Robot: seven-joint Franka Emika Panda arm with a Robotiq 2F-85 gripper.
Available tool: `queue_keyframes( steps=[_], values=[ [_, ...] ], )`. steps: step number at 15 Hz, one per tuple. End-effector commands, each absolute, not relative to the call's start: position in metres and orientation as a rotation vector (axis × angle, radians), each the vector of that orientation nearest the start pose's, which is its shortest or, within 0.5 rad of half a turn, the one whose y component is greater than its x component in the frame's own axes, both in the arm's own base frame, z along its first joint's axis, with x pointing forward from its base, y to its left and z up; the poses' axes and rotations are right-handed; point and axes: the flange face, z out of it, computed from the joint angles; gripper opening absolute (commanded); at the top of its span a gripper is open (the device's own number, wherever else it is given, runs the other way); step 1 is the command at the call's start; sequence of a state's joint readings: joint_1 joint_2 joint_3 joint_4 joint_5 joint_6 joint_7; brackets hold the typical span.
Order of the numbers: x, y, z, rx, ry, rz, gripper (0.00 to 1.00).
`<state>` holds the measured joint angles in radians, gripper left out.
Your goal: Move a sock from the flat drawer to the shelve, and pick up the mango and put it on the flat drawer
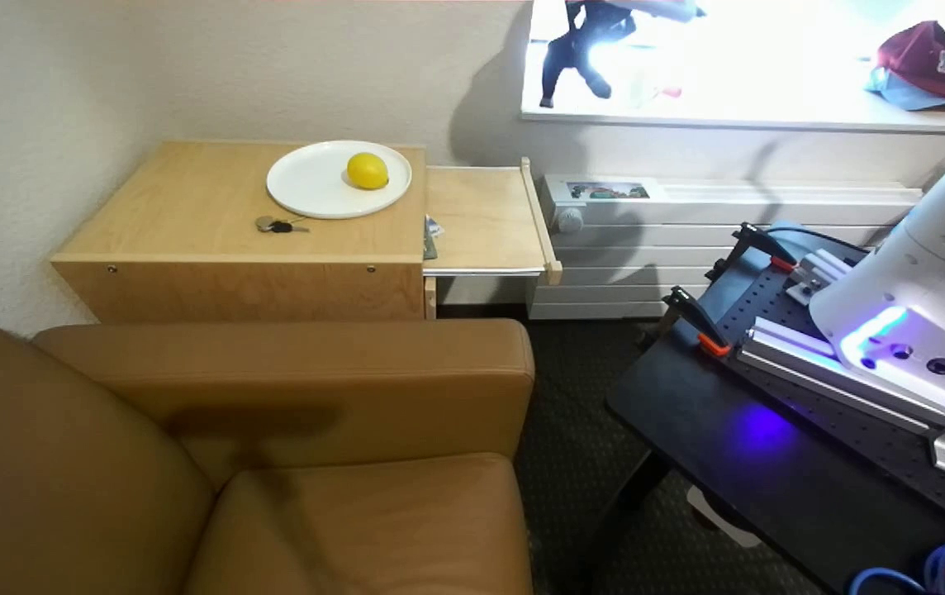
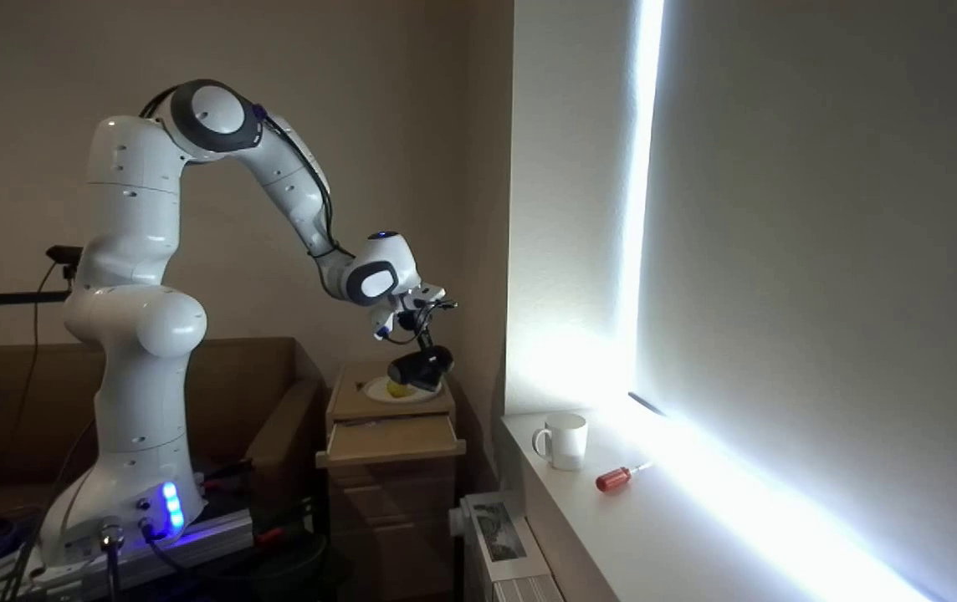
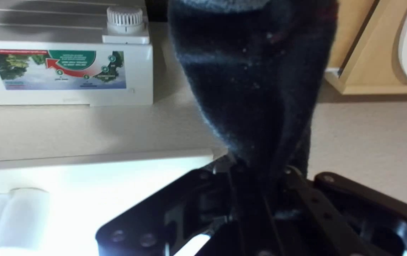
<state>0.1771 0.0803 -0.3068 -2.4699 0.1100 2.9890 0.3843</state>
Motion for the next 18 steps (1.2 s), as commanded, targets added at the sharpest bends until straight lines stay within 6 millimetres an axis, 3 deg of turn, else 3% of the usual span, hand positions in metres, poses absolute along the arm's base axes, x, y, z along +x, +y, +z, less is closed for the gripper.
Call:
queue_keyframes(
  steps=[1, 3, 4, 5, 8, 9, 10, 12, 18],
  values=[
    [0.478, -0.133, 0.364, -2.722, 1.081, -0.753, 0.03],
    [0.471, -0.160, 0.396, -2.615, 1.190, -0.811, 0.03],
    [0.464, -0.163, 0.407, -2.541, 1.206, -0.830, 0.03],
    [0.479, -0.160, 0.389, -2.624, 1.187, -0.833, 0.10],
    [0.469, -0.168, 0.413, -2.547, 1.215, -0.858, 0.10],
    [0.468, -0.166, 0.413, -2.545, 1.212, -0.856, 0.10],
    [0.475, -0.164, 0.400, -2.565, 1.224, -0.850, 0.03],
    [0.510, -0.172, 0.381, -2.524, 1.366, -0.879, 0.03],
    [0.607, -0.210, 0.355, -2.309, 1.762, -0.984, 0.03]
  ],
)
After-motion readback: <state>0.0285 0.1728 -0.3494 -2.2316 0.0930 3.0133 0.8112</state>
